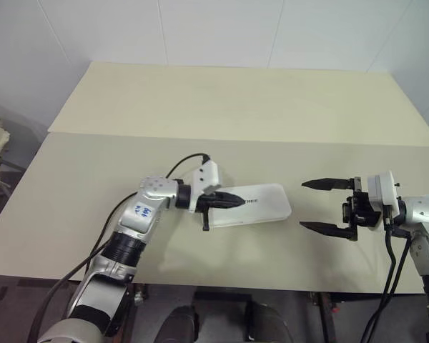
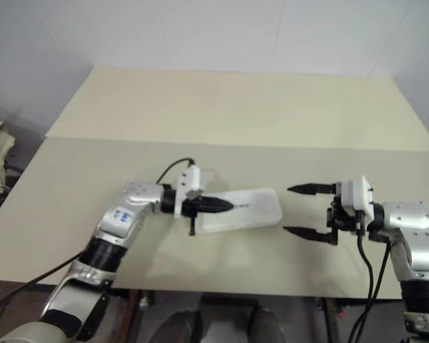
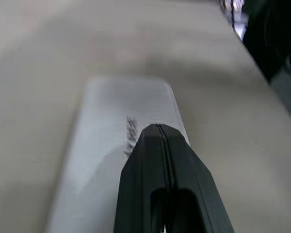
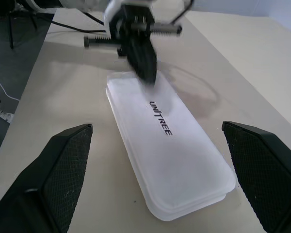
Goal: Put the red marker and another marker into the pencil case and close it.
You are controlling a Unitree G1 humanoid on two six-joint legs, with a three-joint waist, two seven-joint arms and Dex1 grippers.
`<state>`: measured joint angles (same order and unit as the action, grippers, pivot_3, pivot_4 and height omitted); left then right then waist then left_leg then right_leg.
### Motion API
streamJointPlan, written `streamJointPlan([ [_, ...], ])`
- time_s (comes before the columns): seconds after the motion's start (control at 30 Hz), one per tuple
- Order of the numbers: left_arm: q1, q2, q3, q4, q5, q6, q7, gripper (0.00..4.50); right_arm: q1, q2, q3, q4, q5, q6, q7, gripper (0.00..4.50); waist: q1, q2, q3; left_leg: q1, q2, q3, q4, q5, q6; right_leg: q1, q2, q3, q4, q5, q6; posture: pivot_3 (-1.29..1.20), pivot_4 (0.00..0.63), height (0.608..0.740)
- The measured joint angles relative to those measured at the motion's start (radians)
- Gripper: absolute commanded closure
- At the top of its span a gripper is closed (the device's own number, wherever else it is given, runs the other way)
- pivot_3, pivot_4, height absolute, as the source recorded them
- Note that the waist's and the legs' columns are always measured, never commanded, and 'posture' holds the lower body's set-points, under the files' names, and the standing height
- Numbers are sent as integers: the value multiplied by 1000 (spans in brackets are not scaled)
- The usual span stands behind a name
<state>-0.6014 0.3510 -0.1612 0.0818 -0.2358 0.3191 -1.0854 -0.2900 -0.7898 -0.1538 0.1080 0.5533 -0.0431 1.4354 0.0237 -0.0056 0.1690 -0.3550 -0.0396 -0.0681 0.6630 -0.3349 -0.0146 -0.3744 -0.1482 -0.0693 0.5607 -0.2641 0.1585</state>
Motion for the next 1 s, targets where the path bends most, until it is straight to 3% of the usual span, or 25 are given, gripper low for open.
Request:
streamJointPlan([
  [0.1,82,66,83,-57,-49,-1,6,3986,-17,11,3,41,-10,-5,10,0,-2,0,0,0,0,0,-1,0,0,0,0,1,0,0,0,0,150,740],
  [0.3,250,174,244,-142,-156,-17,-10,1916,-37,14,0,111,-27,-31,21,0,3,0,0,0,0,-2,-1,0,0,0,0,1,0,0,-1,0,150,740],
  [0.5,371,210,382,-197,-226,-53,15,41,-47,14,-15,195,-43,-76,25,0,-2,1,0,1,0,-3,-2,-1,-1,0,0,1,0,1,-1,0,150,740],
  [0.73,388,189,390,-232,-247,-96,57,41,-46,13,-45,216,-49,-100,20,0,2,1,0,1,0,-1,-1,-1,-1,0,0,1,0,1,-2,0,150,740],
  [1.0,331,172,354,-146,-229,-175,69,41,29,4,-93,218,-58,-129,2,0,-2,1,0,1,0,1,-2,-1,0,0,1,2,0,1,-2,0,150,740],
])
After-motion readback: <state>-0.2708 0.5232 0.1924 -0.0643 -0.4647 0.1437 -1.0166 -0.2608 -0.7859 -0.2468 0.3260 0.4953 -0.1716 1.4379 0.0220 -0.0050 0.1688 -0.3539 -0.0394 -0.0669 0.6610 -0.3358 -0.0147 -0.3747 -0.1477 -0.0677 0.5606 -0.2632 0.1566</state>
